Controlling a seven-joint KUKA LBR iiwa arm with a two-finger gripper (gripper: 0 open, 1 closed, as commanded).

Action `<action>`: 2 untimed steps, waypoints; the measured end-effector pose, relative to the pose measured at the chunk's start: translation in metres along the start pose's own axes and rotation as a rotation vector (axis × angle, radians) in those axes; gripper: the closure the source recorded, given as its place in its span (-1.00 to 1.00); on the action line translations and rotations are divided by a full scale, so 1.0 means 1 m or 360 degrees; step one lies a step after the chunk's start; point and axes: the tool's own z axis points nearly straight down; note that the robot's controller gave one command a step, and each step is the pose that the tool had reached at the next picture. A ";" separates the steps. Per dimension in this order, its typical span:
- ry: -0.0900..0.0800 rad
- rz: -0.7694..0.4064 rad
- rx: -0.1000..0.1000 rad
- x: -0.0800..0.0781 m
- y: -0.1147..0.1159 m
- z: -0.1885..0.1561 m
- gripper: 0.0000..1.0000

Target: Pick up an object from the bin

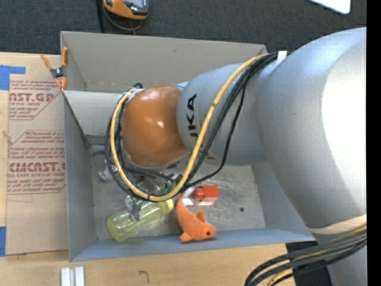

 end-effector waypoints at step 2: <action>0.0061 -0.0339 -0.0017 0.024 0.023 0.037 1.00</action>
Offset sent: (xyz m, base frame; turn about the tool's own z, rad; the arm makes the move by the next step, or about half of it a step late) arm 0.0000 0.0000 0.0000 0.0000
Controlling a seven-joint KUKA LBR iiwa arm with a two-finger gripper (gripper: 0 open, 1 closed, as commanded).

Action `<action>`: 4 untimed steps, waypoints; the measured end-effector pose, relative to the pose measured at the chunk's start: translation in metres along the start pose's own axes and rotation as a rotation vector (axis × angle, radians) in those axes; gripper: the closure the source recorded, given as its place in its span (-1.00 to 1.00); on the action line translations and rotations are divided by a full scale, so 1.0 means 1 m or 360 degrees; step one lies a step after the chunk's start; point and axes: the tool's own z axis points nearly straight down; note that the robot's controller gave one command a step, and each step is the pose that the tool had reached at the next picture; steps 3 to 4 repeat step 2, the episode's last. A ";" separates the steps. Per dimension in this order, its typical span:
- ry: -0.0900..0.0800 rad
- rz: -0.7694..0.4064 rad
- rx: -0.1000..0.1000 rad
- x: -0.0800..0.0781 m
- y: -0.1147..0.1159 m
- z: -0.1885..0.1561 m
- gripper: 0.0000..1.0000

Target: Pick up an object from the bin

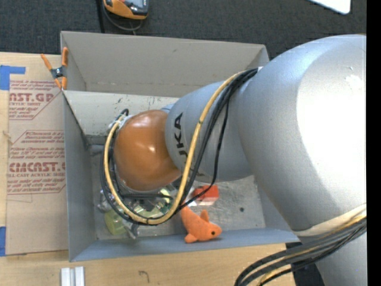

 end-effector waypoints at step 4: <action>0.0005 -0.0053 -0.0005 0.007 -0.026 -0.119 1.00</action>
Offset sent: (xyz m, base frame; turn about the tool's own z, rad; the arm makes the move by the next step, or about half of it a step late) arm 0.0000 0.0000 0.0000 0.0000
